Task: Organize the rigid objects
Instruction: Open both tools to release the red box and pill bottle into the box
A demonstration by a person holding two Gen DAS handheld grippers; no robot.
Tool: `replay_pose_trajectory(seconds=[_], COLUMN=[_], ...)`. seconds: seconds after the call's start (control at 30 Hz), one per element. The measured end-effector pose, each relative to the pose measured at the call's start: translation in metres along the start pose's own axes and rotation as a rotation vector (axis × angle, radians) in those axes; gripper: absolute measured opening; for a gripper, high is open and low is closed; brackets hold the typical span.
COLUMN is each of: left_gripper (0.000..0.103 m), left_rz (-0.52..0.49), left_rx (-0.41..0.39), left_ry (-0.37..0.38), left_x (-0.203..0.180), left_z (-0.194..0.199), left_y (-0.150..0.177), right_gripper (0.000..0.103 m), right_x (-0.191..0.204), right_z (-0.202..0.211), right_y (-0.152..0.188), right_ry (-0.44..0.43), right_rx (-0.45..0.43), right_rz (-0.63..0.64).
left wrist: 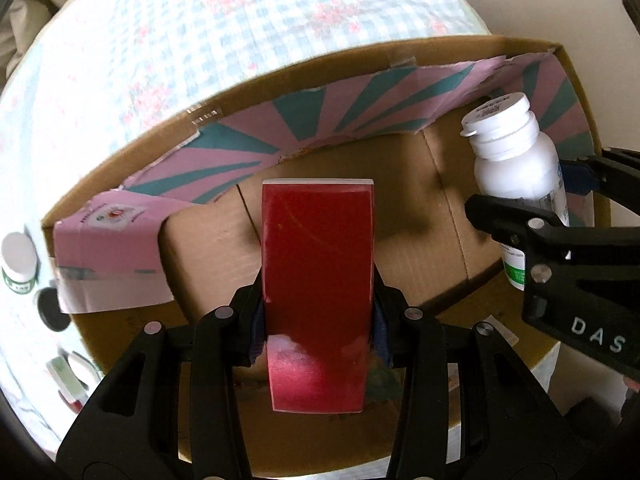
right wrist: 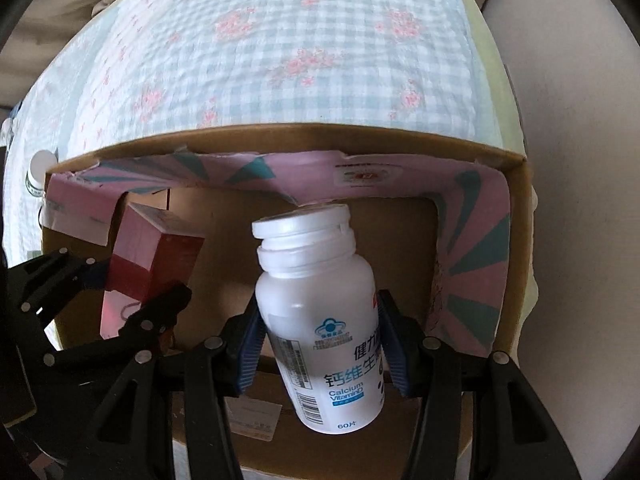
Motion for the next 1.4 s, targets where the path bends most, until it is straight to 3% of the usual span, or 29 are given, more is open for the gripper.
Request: replay_pose_trajectory(seconds=[0.03, 0.07, 0.1, 0.13, 0.17, 0.37, 0.77, 1.0, 1.4], left_gripper=[0.041, 0.065, 0.092, 0.102, 0.103, 0.103, 0.103, 0.103, 0.103], left_rz=[-0.012, -0.022, -0.034, -0.039, -0.040, -0.013, -0.013, -0.008, -0.033], left_rx=[0.000, -0.008, -0.023, -0.041, -0.052, -0.049, -0.082, -0.156, -0.369], left_ry=[-0.010, -0.015, -0.011, -0.001, 0.009, 0.023, 0.039, 0.075, 0.101], left_x=[0.000, -0.001, -0.001, 0.000, 0.001, 0.018, 0.014, 0.014, 0.038], left_z=[0.001, 0.004, 0.008, 0.013, 0.016, 0.021, 0.034, 0.086, 0.234], left_y=[0.001, 0.002, 0.004, 0.005, 0.005, 0.009, 0.011, 0.027, 0.082], right_gripper=[0.050, 0.051, 0.070, 0.089, 0.103, 0.103, 0.103, 0.103, 0.103], right_x=[0.000, 0.000, -0.001, -0.001, -0.002, -0.006, 0.004, 0.014, 0.069], right_z=[-0.001, 0.000, 0.001, 0.005, 0.007, 0.016, 0.034, 0.077, 0.195], right_y=[0.000, -0.001, -0.003, -0.004, -0.004, -0.003, -0.001, 0.017, 0.051], right_ry=[-0.002, -0.003, -0.009, -0.013, -0.016, -0.072, -0.020, 0.046, 0.132], right_rx=[-0.002, -0.001, -0.006, -0.020, -0.028, -0.060, -0.064, -0.118, -0.274], right_rz=[-0.003, -0.006, -0.007, -0.011, -0.013, -0.056, -0.059, -0.051, -0.037])
Point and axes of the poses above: each gripper's, at about its wrist camera, not at the fingertips, and z roughly against the way its jaws point, x to its left, y to its underside, the point moved 4 cm from there along -z, roughly the way its jaws point, and after that the axes turned 14 degrees about z, right-handed, at the moved point
